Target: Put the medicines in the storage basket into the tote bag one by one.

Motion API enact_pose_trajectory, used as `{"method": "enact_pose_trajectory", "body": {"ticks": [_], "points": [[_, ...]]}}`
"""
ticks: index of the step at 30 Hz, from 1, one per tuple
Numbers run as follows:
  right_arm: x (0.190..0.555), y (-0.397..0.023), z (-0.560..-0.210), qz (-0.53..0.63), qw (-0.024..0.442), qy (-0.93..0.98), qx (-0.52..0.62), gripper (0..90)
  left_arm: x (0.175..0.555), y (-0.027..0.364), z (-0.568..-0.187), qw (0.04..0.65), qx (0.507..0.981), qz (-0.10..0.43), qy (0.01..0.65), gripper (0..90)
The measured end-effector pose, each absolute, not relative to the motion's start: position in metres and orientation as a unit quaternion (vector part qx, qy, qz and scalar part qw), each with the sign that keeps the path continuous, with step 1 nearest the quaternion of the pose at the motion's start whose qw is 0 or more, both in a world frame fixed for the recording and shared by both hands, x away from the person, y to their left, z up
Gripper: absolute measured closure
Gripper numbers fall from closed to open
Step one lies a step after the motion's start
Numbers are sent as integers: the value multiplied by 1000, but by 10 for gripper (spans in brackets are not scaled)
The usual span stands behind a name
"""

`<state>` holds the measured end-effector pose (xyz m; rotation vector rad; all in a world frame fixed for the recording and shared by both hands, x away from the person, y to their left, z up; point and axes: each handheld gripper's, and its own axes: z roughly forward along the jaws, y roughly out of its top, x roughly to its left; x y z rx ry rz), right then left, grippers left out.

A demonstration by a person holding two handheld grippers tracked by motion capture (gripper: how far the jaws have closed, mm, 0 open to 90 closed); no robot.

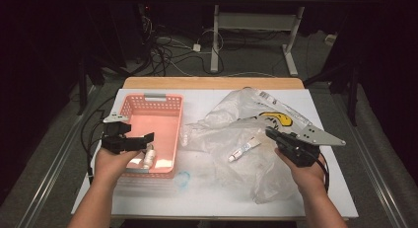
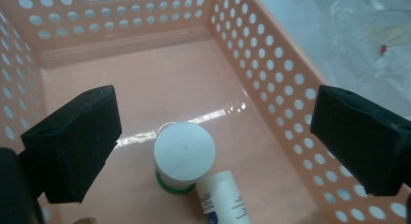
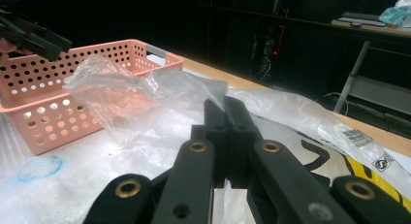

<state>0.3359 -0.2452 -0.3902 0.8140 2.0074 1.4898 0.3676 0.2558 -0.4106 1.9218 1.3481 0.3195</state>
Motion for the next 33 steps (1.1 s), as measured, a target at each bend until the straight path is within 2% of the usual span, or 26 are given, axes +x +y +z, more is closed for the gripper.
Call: {"method": "enact_pose_trajectory", "body": {"ticks": [6,11,22,29,33], "points": [[336,-245,-390,548,254,739,300,900,386,258,-414,329,769,112,537,79],[336,-246,-390,548,254,738,300,900,397,259,-420,305,780,79,541,142],[335,-247,-389,551,255,736,300,900,409,253,-427,244,799,33,548,191],[336,-248,-389,551,253,736,303,900,414,245,-431,188,819,11,543,296],[335,-248,-389,552,254,735,302,900,415,244,-431,183,820,11,542,374]]}}
